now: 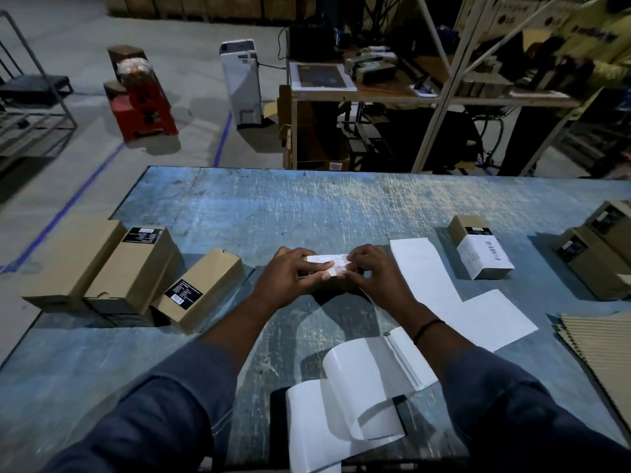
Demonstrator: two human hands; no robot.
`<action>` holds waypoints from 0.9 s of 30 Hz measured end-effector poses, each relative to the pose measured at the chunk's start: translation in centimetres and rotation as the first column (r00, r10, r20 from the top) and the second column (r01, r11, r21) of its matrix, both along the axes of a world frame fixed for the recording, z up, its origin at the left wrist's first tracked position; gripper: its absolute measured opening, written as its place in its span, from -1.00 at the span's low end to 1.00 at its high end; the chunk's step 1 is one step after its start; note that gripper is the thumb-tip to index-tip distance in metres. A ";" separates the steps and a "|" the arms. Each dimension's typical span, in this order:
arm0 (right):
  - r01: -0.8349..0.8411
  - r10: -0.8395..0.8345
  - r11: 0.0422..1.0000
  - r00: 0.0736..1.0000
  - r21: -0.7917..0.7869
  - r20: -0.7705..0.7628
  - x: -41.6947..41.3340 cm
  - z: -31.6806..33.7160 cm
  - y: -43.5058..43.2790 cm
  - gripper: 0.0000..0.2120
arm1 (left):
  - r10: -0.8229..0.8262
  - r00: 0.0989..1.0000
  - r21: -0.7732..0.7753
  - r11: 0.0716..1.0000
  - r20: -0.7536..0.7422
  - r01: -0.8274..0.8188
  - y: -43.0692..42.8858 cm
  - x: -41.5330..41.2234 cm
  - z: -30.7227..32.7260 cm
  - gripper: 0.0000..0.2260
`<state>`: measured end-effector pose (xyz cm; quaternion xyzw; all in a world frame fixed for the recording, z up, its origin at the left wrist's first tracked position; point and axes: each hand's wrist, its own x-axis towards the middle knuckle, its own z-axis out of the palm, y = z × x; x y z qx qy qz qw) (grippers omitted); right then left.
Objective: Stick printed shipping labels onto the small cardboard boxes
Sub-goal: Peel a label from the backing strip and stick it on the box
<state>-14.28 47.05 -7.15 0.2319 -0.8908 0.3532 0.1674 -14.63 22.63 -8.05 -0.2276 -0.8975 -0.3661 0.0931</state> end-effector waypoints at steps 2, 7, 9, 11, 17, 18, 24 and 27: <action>-0.028 0.029 0.999 0.999 0.044 -0.022 0.1 -0.3 0.7 -0.93 | -0.041 0.999 -0.034 0.999 -0.021 0.040 -0.2 -0.2 0.1 -0.75; -0.047 0.049 0.998 0.998 -0.052 0.033 0.6 -0.2 1.4 -0.90 | -0.140 0.989 -0.125 0.982 0.035 0.144 -1.5 -0.4 1.2 -0.71; -0.033 0.046 0.992 0.994 -0.125 0.100 1.0 0.0 1.5 -0.86 | -0.184 0.979 -0.143 0.970 0.084 0.194 -1.9 -0.5 1.9 -0.69; 0.003 0.025 0.987 0.985 -0.163 0.170 1.3 0.3 1.5 -0.85 | -0.204 0.969 -0.169 0.959 0.137 0.226 -2.2 -0.6 2.5 -0.66; 0.023 0.050 0.975 0.947 -0.221 0.317 1.2 0.9 1.5 -0.80 | -0.229 0.940 -0.145 0.952 0.254 0.271 -2.6 -1.2 2.2 -0.65; 0.041 0.032 0.976 0.944 -0.215 0.328 1.3 1.1 1.2 -0.80 | -0.221 0.940 -0.087 0.964 0.259 0.251 -2.4 -1.1 1.9 -0.65; 0.185 -0.165 0.968 0.978 -0.167 0.124 0.5 1.2 -2.4 -0.65 | -0.011 0.988 0.252 0.967 0.156 -0.029 0.3 0.2 0.5 -0.69; 0.136 -0.131 0.985 0.990 -0.108 0.044 0.3 0.7 -2.0 -0.67 | 0.002 0.993 0.224 0.974 0.118 -0.029 0.4 0.2 0.4 -0.71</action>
